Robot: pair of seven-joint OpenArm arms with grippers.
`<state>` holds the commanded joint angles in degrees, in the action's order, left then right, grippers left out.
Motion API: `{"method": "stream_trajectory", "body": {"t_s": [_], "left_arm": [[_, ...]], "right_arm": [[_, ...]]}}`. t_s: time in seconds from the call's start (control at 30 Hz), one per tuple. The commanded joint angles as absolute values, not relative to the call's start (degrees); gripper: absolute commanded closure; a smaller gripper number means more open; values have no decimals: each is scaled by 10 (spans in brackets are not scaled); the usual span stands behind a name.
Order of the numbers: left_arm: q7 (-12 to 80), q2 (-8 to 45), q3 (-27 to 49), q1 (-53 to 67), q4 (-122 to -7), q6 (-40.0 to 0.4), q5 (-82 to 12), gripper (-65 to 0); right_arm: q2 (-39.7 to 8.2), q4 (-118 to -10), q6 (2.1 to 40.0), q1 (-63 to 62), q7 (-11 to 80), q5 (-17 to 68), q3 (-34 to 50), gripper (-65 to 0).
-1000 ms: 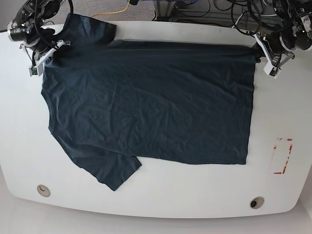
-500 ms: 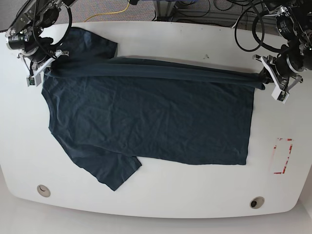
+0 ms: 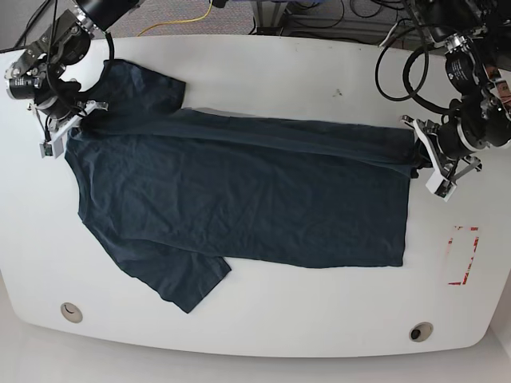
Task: Layout the t-shirt on the table in an organized manner, then fold the t-shirt properly
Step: 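Drag the held edge with both grippers to straighten the shirt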
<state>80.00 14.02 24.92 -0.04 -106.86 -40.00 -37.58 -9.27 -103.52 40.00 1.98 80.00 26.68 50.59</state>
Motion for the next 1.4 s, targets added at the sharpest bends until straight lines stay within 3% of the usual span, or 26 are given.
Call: {"method": "stream_trajectory", "body": {"t_s": [0.4,1.03,1.33,1.4], "left_arm": [[800,142,248,-12,-1029,-400,-376,0],[800,142,236,-12,-1028,-400,-374,0],[800,141,225,-13,-1028,-400,-313,0],[799,143,209,-14,-1028,-400,-309,0]], "right_arm": [[-131,-962,400,-42,800,267,506,-2],[-153,-899,400,-103,782,266,475,-6],[-156,-895,400,-118,778,266,475,-8],[-163,-895,400,-119,778,266,475,-33]]}}
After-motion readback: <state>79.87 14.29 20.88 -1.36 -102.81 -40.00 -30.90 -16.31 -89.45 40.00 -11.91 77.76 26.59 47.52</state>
